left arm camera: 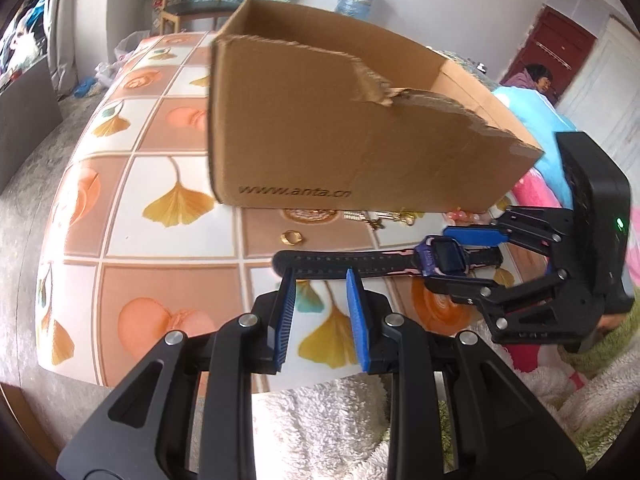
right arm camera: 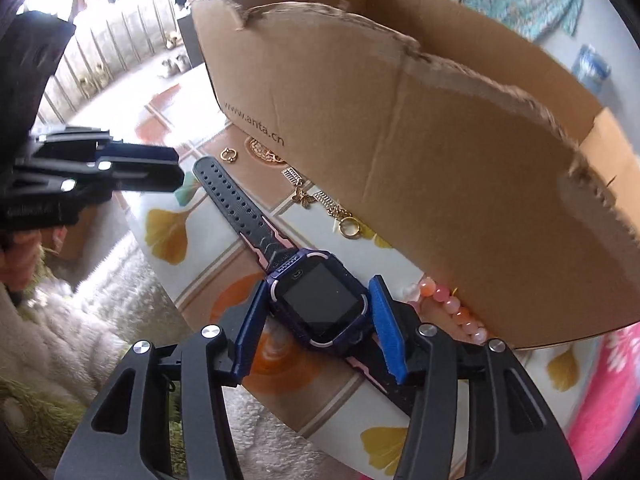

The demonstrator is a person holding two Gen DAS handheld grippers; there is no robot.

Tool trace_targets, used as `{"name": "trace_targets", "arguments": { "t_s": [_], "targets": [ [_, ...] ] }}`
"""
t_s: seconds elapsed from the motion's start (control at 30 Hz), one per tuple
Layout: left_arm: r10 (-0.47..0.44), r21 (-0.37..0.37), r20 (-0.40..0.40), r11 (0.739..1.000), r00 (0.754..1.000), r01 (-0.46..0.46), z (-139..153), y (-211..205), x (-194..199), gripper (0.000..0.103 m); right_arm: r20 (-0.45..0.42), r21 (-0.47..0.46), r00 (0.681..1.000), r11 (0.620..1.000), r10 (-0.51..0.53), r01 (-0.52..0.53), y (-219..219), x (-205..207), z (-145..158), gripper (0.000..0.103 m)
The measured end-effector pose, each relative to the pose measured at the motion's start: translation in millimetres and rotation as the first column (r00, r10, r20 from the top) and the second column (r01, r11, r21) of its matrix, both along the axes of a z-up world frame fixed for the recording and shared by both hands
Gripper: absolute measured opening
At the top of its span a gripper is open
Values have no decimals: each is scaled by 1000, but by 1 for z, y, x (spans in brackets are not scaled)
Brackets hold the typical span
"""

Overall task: Organize jewelry
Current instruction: 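Hold the smartwatch with both grippers and lift it off the table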

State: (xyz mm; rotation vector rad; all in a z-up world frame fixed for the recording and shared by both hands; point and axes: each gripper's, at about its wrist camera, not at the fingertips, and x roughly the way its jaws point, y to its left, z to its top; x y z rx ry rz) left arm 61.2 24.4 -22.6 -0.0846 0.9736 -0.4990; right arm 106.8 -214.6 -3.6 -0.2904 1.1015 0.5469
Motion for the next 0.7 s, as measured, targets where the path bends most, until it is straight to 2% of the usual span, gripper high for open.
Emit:
{"name": "trace_targets", "arguments": {
  "t_s": [0.1,0.2,0.3,0.37,0.47,0.53,0.6,0.7],
  "targets": [
    [-52,61,41,997,998,49,4,-15,-5,26,-50,66,999,998,-13,16,-11,9,1,50],
    [-121,153,87,982,989,106,6,-32,-11,33,-113,140,993,989,-25,41,-19,20,-1,50],
    [-222,276,140,945,965,178,5,-56,-17,35,-144,174,989,984,-17,42,-25,29,-3,50],
    [-285,364,162,907,945,211,1,-73,-20,37,-156,185,988,982,-12,41,-27,32,-2,50],
    [-361,447,163,857,918,258,-8,-92,-22,37,-178,207,984,977,-10,47,-32,39,-3,50],
    [-384,498,158,827,910,263,-14,-101,-22,37,-191,223,982,974,-8,51,-36,43,-2,50],
    [-389,509,170,821,905,258,-15,-106,-21,37,-200,238,980,970,-6,55,-40,46,-5,50],
    [-372,506,177,829,911,240,-16,-107,-16,37,-208,259,978,964,-7,62,-57,49,0,50]
  ]
}}
